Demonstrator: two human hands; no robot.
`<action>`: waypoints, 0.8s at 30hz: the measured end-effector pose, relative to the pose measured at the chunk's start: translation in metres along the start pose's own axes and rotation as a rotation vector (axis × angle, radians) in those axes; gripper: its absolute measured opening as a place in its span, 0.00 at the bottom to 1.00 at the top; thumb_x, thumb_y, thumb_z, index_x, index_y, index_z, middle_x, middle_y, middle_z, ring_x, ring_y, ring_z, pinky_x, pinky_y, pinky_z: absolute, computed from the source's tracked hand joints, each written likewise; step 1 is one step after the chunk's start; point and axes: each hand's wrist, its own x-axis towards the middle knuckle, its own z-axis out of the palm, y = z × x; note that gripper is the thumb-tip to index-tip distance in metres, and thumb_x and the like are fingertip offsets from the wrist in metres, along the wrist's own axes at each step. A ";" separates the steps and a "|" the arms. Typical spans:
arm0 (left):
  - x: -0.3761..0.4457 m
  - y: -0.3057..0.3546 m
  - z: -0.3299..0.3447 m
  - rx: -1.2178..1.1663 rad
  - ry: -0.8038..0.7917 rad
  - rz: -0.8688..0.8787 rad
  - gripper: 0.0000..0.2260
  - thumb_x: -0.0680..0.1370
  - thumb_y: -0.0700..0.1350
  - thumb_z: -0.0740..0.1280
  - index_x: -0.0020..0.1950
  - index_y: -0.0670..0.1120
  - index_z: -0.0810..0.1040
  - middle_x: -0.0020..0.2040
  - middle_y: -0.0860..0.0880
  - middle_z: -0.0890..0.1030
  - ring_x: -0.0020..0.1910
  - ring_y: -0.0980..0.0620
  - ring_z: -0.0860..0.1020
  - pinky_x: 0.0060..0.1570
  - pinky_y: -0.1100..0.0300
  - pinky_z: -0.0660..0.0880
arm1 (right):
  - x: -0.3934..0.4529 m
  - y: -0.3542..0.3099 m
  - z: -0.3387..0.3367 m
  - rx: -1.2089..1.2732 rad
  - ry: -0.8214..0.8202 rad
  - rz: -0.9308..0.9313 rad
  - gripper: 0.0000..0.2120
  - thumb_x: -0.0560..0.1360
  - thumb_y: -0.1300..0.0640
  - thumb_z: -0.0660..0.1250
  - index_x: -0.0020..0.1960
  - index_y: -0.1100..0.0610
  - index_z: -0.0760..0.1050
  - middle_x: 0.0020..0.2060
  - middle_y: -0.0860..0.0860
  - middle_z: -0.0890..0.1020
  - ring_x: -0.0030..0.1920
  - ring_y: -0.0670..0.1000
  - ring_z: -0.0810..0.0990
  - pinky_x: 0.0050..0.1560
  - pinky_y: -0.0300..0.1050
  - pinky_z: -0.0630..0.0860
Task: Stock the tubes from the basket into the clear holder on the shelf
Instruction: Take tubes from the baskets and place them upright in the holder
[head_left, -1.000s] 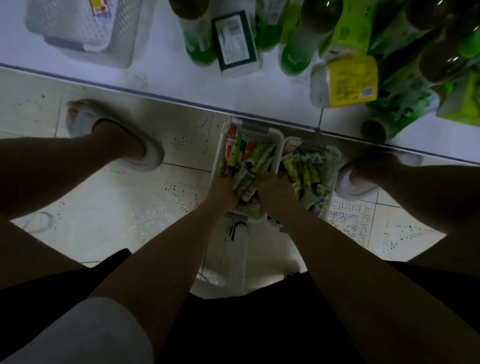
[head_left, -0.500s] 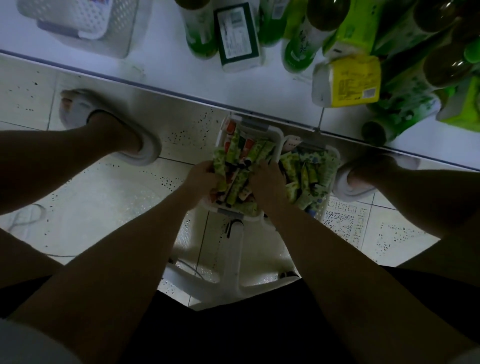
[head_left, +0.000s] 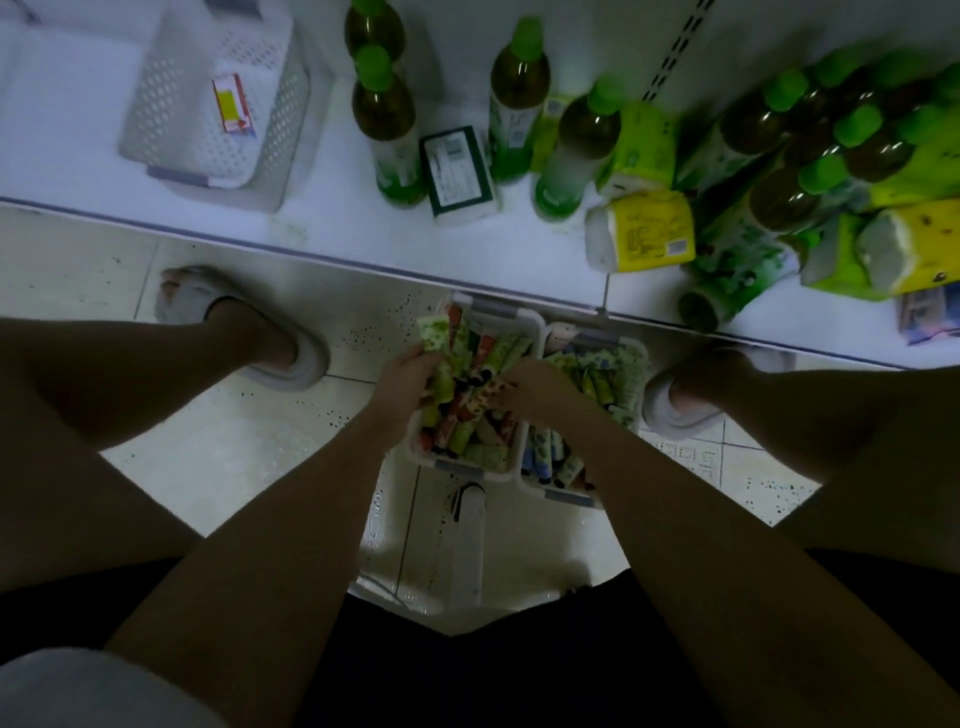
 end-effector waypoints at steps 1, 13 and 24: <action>-0.003 0.005 0.001 0.003 -0.007 0.022 0.07 0.78 0.46 0.64 0.53 0.51 0.81 0.48 0.50 0.84 0.48 0.49 0.81 0.44 0.57 0.76 | -0.007 0.000 -0.005 0.105 0.041 -0.002 0.20 0.79 0.55 0.65 0.30 0.56 0.65 0.26 0.52 0.66 0.27 0.49 0.67 0.30 0.41 0.62; -0.078 0.143 0.015 0.054 -0.086 0.514 0.10 0.79 0.54 0.65 0.50 0.49 0.80 0.45 0.47 0.86 0.45 0.45 0.84 0.43 0.51 0.81 | -0.102 -0.065 -0.132 0.533 0.478 -0.256 0.05 0.76 0.60 0.70 0.49 0.62 0.80 0.42 0.56 0.82 0.32 0.49 0.81 0.38 0.43 0.79; -0.213 0.286 -0.013 0.266 -0.177 0.971 0.08 0.78 0.44 0.68 0.56 0.45 0.78 0.47 0.47 0.85 0.47 0.50 0.83 0.47 0.52 0.78 | -0.242 -0.159 -0.260 0.290 0.570 -0.590 0.08 0.75 0.65 0.70 0.41 0.54 0.77 0.28 0.50 0.81 0.28 0.48 0.81 0.32 0.42 0.80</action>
